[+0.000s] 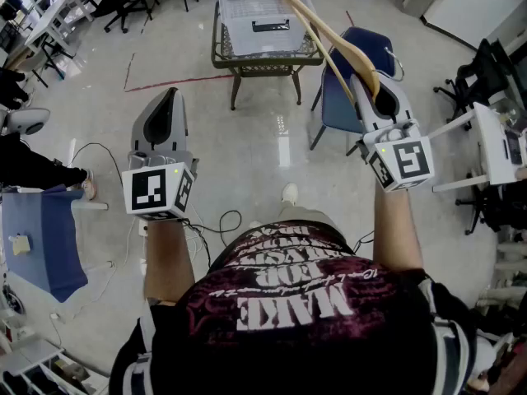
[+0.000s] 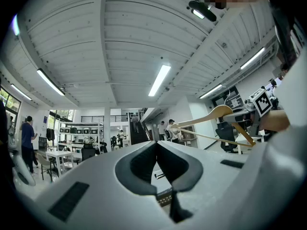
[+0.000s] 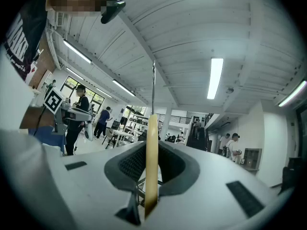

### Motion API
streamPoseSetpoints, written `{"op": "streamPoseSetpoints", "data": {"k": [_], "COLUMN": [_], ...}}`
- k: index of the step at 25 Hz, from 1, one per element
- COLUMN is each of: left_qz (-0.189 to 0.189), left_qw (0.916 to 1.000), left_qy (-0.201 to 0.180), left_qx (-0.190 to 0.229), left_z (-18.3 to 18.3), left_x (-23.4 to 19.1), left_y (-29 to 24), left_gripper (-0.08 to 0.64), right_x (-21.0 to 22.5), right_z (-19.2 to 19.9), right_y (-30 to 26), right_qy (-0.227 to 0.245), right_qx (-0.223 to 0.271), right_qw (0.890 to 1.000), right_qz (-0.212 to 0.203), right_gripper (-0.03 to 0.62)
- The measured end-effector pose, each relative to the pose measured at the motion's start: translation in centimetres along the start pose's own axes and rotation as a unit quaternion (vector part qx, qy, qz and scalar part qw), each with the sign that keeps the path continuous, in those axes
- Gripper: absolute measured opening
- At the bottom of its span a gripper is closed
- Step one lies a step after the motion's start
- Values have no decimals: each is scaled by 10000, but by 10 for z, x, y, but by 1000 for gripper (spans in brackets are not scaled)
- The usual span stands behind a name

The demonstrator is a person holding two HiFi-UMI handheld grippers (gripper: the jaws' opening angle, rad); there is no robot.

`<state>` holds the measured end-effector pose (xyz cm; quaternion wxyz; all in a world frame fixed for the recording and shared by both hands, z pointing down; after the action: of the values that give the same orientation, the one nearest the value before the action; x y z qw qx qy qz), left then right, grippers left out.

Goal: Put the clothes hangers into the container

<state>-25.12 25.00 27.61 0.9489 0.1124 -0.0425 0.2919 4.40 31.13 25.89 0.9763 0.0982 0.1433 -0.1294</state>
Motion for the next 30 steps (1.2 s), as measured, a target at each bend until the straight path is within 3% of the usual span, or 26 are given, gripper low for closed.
{"op": "streamPoseSetpoints", "data": {"k": [12, 21, 30], "left_qz": [46, 150, 192], "left_qw": [9994, 9982, 9979], "left_qy": [-174, -332, -166], "left_qx": [-286, -475, -603], "left_z": [22, 45, 68], "left_x": [-12, -29, -35], "left_y": [-29, -97, -171], "left_gripper": [6, 6, 6], "right_x": [8, 50, 89], "right_z": [11, 45, 72], "right_y": [-26, -83, -135], "right_qy": [-166, -438, -561], "right_qx": [45, 54, -49], "right_qw": [9998, 9990, 9984], "right_qz": [-54, 46, -58], "right_gripper": [60, 60, 60]}}
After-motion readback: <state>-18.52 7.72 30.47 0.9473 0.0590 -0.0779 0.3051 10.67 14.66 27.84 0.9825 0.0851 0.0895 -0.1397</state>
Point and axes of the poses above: the fingertips, and each gripper's own axes: y backward along the fingers, x to its right, z out of its underside, the point moved 1 cm from there along y, backward along the fingers, and after that the axes turned 4 degrees about x, right-handed, at the moved point
